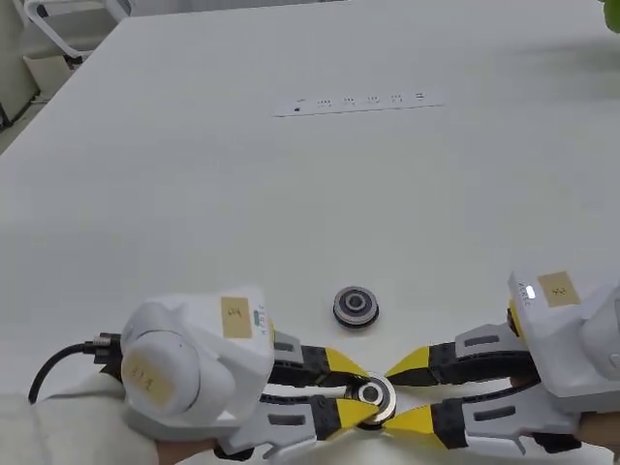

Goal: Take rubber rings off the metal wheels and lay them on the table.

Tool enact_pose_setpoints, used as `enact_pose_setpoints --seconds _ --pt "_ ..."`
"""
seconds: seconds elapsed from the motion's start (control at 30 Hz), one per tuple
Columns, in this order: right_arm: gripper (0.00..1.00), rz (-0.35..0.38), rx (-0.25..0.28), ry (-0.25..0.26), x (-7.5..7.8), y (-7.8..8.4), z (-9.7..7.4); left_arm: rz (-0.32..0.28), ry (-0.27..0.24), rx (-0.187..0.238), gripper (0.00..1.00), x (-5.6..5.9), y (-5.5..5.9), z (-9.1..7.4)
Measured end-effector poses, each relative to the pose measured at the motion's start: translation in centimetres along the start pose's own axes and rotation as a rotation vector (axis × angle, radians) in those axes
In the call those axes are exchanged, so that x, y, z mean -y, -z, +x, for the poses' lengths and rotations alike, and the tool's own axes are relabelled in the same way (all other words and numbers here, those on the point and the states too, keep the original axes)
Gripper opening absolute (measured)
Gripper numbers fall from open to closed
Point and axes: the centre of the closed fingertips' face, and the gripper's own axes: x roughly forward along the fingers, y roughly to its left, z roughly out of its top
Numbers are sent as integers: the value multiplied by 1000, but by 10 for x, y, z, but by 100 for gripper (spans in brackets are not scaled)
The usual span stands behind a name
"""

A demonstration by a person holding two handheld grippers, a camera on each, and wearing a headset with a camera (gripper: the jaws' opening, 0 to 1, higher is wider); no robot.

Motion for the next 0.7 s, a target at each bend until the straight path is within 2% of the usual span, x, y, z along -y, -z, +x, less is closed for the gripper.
enact_pose_setpoints --seconds 0.7 --pt "5 -37 -33 18 5 6 -5 -13 -3 4 13 -4 2 0"
